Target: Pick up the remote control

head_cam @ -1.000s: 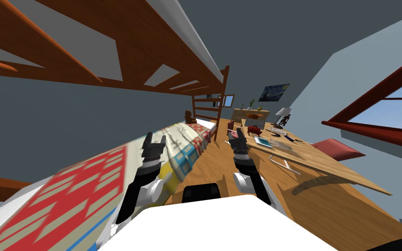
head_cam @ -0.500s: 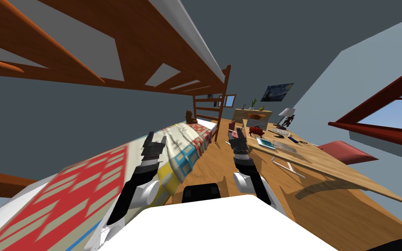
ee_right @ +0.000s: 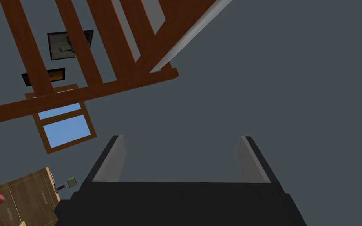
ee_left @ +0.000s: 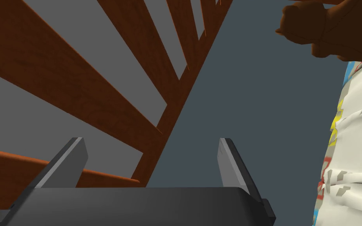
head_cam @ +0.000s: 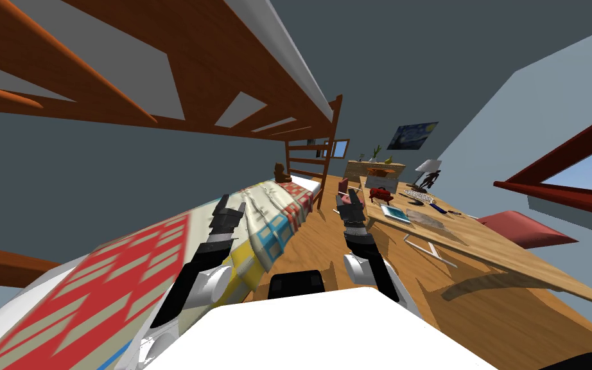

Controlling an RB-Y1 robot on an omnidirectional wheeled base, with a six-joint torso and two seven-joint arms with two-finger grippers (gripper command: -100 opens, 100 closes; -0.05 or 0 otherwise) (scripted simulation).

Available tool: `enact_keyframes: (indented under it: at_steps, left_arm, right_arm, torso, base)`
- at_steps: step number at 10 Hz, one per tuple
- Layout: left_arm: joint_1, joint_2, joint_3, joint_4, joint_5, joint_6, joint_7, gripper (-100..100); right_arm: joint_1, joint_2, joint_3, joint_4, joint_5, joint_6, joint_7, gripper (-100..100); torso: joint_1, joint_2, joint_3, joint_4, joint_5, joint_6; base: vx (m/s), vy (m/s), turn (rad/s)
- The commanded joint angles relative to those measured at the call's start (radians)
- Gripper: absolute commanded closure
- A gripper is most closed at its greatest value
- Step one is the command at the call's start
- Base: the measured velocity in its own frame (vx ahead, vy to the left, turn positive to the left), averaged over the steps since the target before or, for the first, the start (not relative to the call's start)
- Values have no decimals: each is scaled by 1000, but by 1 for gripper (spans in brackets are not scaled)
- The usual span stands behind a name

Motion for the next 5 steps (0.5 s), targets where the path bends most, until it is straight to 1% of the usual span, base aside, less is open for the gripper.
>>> enact_keyframes:
  at_steps: [1, 2, 3, 4, 5]
  left_arm:
    - [4, 10, 14, -18, 15, 50, 18, -100]
    - [4, 10, 14, -18, 15, 76, 18, -100]
    - [6, 17, 26, -27, 29, 103, 34, -100]
    - [6, 17, 26, -27, 29, 132, 34, -100]
    - [6, 17, 26, -27, 29, 138, 34, -100]
  right_arm:
    - [0, 0, 0, 0, 0, 0, 0, 0]
    - [0, 0, 0, 0, 0, 0, 0, 0]
    - [0, 0, 0, 0, 0, 0, 0, 0]
    - [0, 0, 0, 0, 0, 0, 0, 0]
    - [0, 0, 0, 0, 0, 0, 0, 0]
  torso:
    - [0, 0, 0, 0, 0, 0]
    - [0, -1, 0, 0, 0, 0]
    - [-1, 0, 0, 0, 0, 0]
    - [0, 0, 0, 0, 0, 0]
    - [0, 0, 0, 0, 0, 0]
  base:
    - [44, -8, 38]
    - [38, -8, 31]
    - [33, -6, 57]
    - [34, -3, 29]
    - [19, -2, -7]
